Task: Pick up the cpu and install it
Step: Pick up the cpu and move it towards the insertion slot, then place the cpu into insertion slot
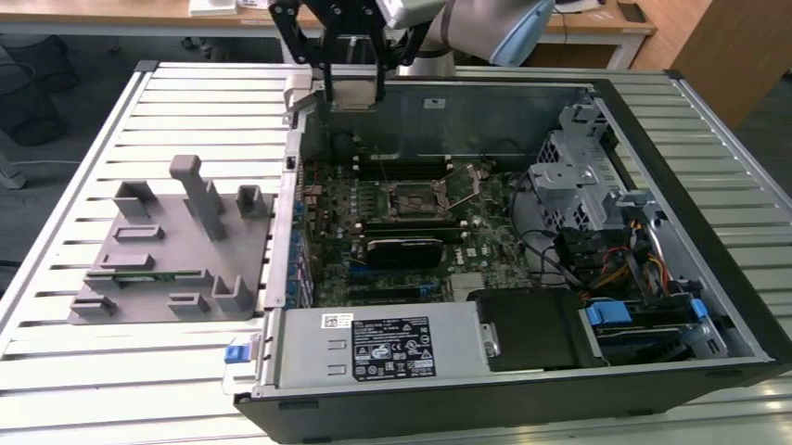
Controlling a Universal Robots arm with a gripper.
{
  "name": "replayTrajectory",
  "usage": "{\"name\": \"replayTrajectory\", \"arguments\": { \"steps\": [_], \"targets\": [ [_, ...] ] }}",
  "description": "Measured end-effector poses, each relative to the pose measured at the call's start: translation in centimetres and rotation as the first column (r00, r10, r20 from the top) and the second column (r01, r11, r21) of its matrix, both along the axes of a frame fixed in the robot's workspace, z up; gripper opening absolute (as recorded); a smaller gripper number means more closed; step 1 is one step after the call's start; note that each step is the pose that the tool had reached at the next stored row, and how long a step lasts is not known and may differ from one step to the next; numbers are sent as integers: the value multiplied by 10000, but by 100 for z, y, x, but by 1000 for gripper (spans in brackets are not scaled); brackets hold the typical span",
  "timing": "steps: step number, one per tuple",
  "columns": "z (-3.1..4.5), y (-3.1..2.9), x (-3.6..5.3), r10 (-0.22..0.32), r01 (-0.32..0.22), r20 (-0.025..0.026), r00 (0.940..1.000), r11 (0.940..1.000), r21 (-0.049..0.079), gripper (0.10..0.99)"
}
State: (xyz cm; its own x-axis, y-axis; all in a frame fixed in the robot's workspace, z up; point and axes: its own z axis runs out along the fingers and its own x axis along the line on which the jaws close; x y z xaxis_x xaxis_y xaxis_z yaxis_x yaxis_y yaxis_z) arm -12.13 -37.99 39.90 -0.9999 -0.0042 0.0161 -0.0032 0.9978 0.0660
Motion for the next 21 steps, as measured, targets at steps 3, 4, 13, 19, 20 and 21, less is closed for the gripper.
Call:
{"name": "replayTrajectory", "arguments": {
  "steps": [3, 4, 13, 19, 20, 21],
  "targets": [
    [-4, 22, 116, 0, 0, 0, 10000, 10000, 1, 541],
    [-5, 28, 155, 0, 0, 0, 10000, 10000, 1, 541],
    [-11, 151, 423, 0, 0, 0, 10000, 10000, 0, 541],
    [-13, 201, 507, 0, 0, 0, 10000, 10000, 0, 541],
    [-13, 201, 511, -3, 3, 0, 10000, 10000, -1, 541],
    [-13, 201, 515, -5, 5, 0, 10000, 10000, 0, 541]
  ]
}}
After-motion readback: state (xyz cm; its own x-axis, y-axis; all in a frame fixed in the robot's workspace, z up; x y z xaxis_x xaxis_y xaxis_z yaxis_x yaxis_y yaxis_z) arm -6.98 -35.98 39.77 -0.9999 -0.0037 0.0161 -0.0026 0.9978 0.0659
